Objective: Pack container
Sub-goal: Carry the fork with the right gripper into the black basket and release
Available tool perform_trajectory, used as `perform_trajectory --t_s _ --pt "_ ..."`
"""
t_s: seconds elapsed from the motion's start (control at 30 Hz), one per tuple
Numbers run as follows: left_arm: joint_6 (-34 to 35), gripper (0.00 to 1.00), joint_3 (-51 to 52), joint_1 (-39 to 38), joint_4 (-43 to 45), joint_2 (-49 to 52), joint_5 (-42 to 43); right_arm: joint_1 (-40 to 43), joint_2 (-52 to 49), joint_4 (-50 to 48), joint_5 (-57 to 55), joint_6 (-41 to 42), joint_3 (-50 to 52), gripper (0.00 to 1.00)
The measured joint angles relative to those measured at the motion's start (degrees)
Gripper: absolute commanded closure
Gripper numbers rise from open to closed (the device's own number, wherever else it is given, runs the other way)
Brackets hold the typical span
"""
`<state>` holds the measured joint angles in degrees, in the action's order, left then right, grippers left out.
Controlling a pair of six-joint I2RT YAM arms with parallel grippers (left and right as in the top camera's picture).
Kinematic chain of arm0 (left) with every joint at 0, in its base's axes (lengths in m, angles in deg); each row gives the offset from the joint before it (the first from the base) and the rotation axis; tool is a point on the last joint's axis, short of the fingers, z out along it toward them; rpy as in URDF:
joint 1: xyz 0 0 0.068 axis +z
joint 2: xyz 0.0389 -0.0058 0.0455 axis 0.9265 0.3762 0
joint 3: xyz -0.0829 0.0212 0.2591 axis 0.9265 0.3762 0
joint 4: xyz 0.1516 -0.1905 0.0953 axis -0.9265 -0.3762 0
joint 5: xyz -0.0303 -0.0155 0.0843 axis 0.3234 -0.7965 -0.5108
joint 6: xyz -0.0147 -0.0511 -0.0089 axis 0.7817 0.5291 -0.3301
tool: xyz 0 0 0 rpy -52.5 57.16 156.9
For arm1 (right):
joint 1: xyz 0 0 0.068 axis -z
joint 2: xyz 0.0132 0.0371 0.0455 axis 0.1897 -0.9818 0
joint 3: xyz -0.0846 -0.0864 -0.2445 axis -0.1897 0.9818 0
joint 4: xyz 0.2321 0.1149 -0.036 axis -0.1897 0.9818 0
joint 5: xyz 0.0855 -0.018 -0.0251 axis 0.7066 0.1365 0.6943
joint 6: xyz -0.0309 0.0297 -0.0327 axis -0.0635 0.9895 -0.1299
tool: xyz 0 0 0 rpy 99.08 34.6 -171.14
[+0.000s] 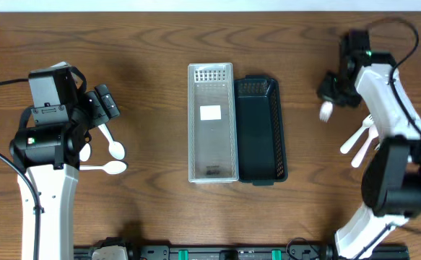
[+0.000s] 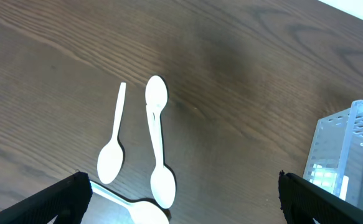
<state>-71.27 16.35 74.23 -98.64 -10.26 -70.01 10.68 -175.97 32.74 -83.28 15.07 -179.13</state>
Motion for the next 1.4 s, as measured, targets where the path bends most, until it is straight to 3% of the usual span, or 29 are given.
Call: perform_trajectory --t_s 0.27,0.5,0.7,0.77,0.83,0.93,1.0,1.2,1.4 --pt "0.0 0.02 0.0 0.0 0.0 0.0 0.0 -14.1 8.0 2.0 5.1 -0.7 -5.0 0.99" --pt "0.0 0.02 0.0 0.0 0.0 0.0 0.0 -22.8 2.8 1.9 5.4 -0.7 -2.3 0.99" --pt "0.0 0.02 0.0 0.0 0.0 0.0 0.0 -25.2 -4.5 -0.2 5.4 -0.5 3.6 0.98" --pt "0.0 0.02 0.0 0.0 0.0 0.0 0.0 -25.2 -6.1 -0.4 5.4 -0.5 4.5 0.92" --pt "0.0 0.02 0.0 0.0 0.0 0.0 0.0 -25.2 -7.4 -0.5 5.4 -0.5 4.8 0.76" --pt "0.0 0.02 0.0 0.0 0.0 0.0 0.0 -25.2 -7.8 -1.0 5.4 -1.0 4.8 0.65" --pt "0.0 0.02 0.0 0.0 0.0 0.0 0.0 -25.2 -7.8 -1.8 5.4 -1.1 4.8 0.53" --pt "0.0 0.02 0.0 0.0 0.0 0.0 0.0 -25.2 -7.8 -0.5 5.4 -1.9 3.7 0.53" --pt "0.0 0.02 0.0 0.0 0.0 0.0 0.0 -24.1 -5.7 5.0 4.4 -2.7 -5.5 0.56"
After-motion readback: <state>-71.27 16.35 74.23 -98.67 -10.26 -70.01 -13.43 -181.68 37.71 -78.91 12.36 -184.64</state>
